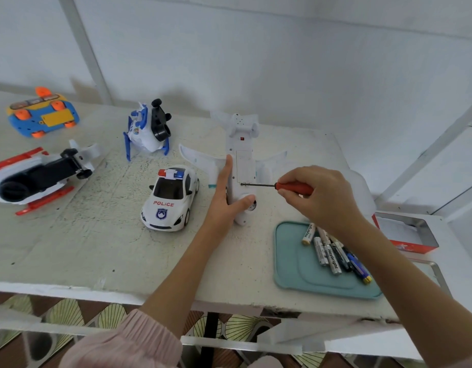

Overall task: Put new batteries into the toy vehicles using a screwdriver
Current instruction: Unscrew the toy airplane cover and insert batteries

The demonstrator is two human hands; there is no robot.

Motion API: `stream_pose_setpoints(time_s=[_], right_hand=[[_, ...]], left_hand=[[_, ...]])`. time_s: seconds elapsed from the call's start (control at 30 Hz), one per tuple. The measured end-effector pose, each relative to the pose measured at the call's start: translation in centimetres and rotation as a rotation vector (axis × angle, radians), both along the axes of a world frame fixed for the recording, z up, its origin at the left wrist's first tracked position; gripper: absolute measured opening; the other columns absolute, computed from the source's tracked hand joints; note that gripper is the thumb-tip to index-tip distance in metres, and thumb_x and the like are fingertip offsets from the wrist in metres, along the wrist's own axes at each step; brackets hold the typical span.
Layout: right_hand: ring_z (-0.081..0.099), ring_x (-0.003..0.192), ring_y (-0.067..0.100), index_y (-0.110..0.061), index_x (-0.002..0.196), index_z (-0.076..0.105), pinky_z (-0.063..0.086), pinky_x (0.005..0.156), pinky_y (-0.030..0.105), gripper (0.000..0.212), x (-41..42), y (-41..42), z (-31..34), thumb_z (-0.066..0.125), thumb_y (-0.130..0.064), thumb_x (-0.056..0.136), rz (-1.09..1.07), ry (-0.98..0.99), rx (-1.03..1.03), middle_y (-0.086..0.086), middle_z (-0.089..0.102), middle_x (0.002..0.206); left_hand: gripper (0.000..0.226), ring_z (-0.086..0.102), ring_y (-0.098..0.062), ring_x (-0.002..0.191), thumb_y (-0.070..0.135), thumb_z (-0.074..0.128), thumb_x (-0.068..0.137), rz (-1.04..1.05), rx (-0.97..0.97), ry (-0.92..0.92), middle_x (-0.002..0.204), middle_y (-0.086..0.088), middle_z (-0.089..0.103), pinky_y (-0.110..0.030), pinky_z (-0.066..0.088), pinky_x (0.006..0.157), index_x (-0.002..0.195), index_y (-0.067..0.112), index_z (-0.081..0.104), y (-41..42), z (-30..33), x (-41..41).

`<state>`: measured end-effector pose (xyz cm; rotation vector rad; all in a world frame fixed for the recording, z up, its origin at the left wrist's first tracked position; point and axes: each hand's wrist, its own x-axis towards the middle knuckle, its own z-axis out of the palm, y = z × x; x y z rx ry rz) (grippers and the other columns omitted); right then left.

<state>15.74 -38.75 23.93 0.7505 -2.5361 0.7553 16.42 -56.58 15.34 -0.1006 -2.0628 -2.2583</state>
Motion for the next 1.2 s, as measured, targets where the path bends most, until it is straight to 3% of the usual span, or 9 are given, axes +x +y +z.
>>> stream_pose_setpoints(time_s=[0.1, 0.3, 0.47, 0.6, 0.7, 0.8, 1.0, 1.1, 1.2], right_hand=[[0.054, 0.068, 0.008, -0.016, 0.088, 0.065, 0.051, 0.062, 0.036, 0.012, -0.2, -0.3, 0.9, 0.071, -0.018, 0.078, 0.046, -0.037, 0.094, -0.005, 0.059, 0.083], [0.048, 0.076, -0.023, -0.007, 0.092, 0.045, 0.038, 0.064, 0.004, 0.025, 0.2, -0.6, 3.0, 0.062, 0.006, 0.079, 0.217, -0.168, 0.020, -0.007, 0.037, 0.090], [0.053, 0.063, 0.016, -0.006, 0.084, 0.055, 0.044, 0.059, 0.031, 0.017, -0.2, -1.4, 2.4, 0.063, -0.021, 0.086, -0.015, 0.006, 0.048, -0.003, 0.047, 0.078], [0.049, 0.061, 0.019, -0.009, 0.091, 0.053, 0.032, 0.052, 0.030, 0.037, -0.2, -1.6, 1.7, 0.039, -0.043, 0.094, -0.246, -0.074, 0.233, -0.007, 0.047, 0.066], [0.045, 0.063, 0.003, -0.010, 0.092, 0.049, 0.040, 0.057, 0.025, 0.027, -0.1, -0.7, 1.7, 0.062, -0.033, 0.085, -0.049, -0.090, 0.106, -0.007, 0.043, 0.085], [0.051, 0.069, 0.019, -0.005, 0.091, 0.053, 0.050, 0.063, 0.040, 0.022, -0.1, -0.2, 1.7, 0.070, -0.012, 0.078, 0.000, -0.103, 0.098, 0.003, 0.045, 0.096], [0.052, 0.069, 0.021, -0.006, 0.086, 0.060, 0.037, 0.059, 0.030, 0.044, -0.6, -0.5, 1.2, 0.040, -0.045, 0.093, -0.291, -0.063, 0.322, 0.000, 0.051, 0.076], [0.049, 0.077, 0.011, -0.005, 0.098, 0.056, 0.048, 0.069, 0.030, 0.025, -0.7, -0.4, 1.2, 0.064, -0.025, 0.085, -0.059, -0.063, 0.066, 0.002, 0.046, 0.100], [0.050, 0.072, 0.015, -0.003, 0.090, 0.057, 0.052, 0.063, 0.039, 0.020, -0.9, -0.1, 1.2, 0.071, -0.005, 0.076, 0.041, -0.032, 0.050, 0.001, 0.045, 0.096]], left_hand=[[0.084, 0.025, -0.009, 0.143, 0.026, 0.069, 0.076, 0.038, -0.049, 0.010, 0.156, 0.017, 0.019, -0.047, 0.026, 0.117, 0.123, 0.076, 0.022, 0.4, 0.2, 0.1], [0.086, 0.020, 0.001, 0.141, 0.022, 0.066, 0.076, 0.046, -0.104, 0.024, 0.153, 0.025, 0.019, -0.041, 0.022, 0.119, 0.134, 0.062, 0.018, 0.9, 0.4, 0.3], [0.086, 0.026, -0.008, 0.142, 0.025, 0.069, 0.074, 0.061, -0.081, 0.011, 0.156, 0.020, 0.019, -0.046, 0.027, 0.116, 0.127, 0.072, 0.020, 0.8, 0.5, 0.3], [0.088, 0.027, -0.013, 0.142, 0.011, 0.069, 0.082, 0.057, -0.074, 0.019, 0.157, 0.015, 0.018, -0.048, 0.028, 0.115, 0.132, 0.064, 0.018, 0.8, 0.5, 0.4], [0.089, 0.030, -0.013, 0.141, 0.023, 0.070, 0.075, 0.074, -0.102, 0.016, 0.155, 0.019, 0.021, -0.047, 0.030, 0.115, 0.130, 0.070, 0.019, 0.8, 0.4, 0.4], [0.088, 0.027, -0.009, 0.142, 0.025, 0.070, 0.071, 0.063, -0.096, 0.019, 0.154, 0.022, 0.021, -0.046, 0.028, 0.116, 0.131, 0.069, 0.022, 0.8, 0.3, 0.3], [0.087, 0.032, -0.017, 0.140, 0.039, 0.070, 0.064, 0.052, -0.097, 0.021, 0.156, 0.014, 0.022, -0.050, 0.032, 0.113, 0.128, 0.073, 0.021, 0.7, 0.2, 0.3], [0.087, 0.028, -0.016, 0.142, 0.040, 0.070, 0.064, 0.058, -0.110, 0.021, 0.157, 0.015, 0.019, -0.051, 0.030, 0.114, 0.128, 0.074, 0.021, 0.7, 0.2, 0.4], [0.087, 0.026, -0.011, 0.143, 0.037, 0.070, 0.065, 0.057, -0.105, 0.030, 0.156, 0.019, 0.019, -0.048, 0.029, 0.115, 0.129, 0.072, 0.022, 0.8, 0.2, 0.3]])
